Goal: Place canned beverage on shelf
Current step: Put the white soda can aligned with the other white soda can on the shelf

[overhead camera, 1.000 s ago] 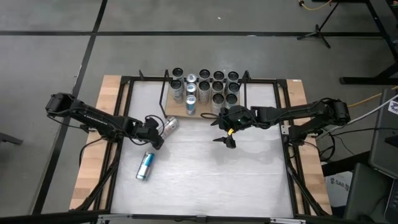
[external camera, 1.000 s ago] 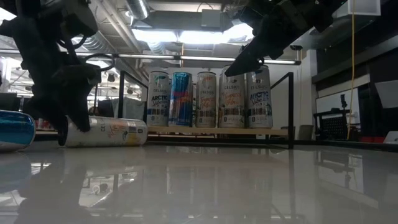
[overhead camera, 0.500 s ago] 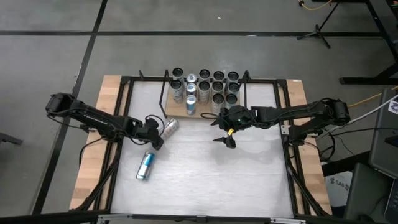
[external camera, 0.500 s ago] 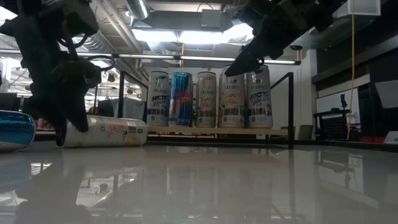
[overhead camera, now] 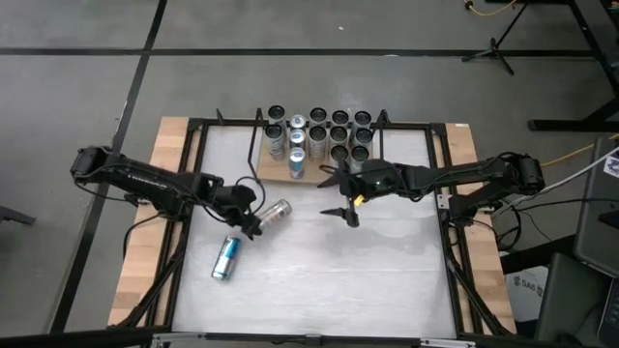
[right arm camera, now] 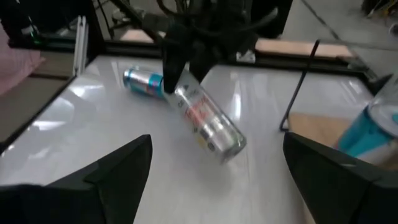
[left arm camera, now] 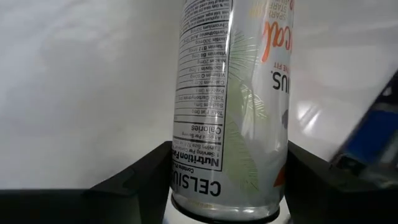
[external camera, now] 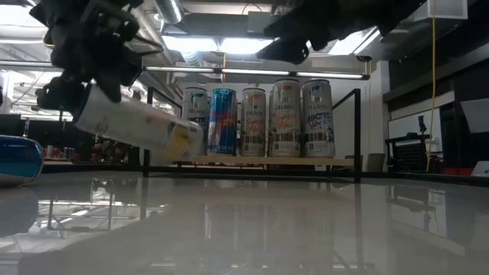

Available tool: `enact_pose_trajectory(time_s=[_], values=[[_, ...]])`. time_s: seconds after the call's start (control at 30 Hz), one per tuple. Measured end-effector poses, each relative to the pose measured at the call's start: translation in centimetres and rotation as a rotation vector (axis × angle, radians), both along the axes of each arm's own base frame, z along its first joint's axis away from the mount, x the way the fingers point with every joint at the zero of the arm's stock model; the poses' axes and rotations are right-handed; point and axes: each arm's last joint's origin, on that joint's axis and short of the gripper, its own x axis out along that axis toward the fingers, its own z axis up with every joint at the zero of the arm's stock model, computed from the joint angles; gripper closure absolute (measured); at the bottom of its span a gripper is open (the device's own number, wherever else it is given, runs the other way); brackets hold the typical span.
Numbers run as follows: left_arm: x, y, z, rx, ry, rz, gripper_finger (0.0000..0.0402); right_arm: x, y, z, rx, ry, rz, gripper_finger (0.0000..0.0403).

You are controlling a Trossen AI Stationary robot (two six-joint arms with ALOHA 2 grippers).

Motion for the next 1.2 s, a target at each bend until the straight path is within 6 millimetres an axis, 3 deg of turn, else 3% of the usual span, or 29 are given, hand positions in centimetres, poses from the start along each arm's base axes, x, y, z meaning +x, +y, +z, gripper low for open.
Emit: enact_pose_trajectory(time_s=[0.37, 0.73, 0.97, 1.2], values=[[0.3, 0.0, 0.6, -0.09, 0.003, 0.057, 0.0171, 1.1, 0.4, 0.1, 0.044, -0.11, 0.137, 0.0052], [0.5, -0.2, 0.8, -0.139, -0.012, 0.054, 0.017, 4.3, 2.6, -2.8, 0.008, -0.233, 0.102, 0.0052], [0.4, -0.2, 0.8, -0.16, -0.003, 0.068, 0.017, 6.7, 3.5, -4.7, -0.008, -0.188, 0.058, 0.0052], [0.4, -0.2, 0.8, -0.159, -0.002, 0.067, 0.0169, 10.2, 3.8, -5.1, -0.042, -0.069, 0.067, 0.0052]])
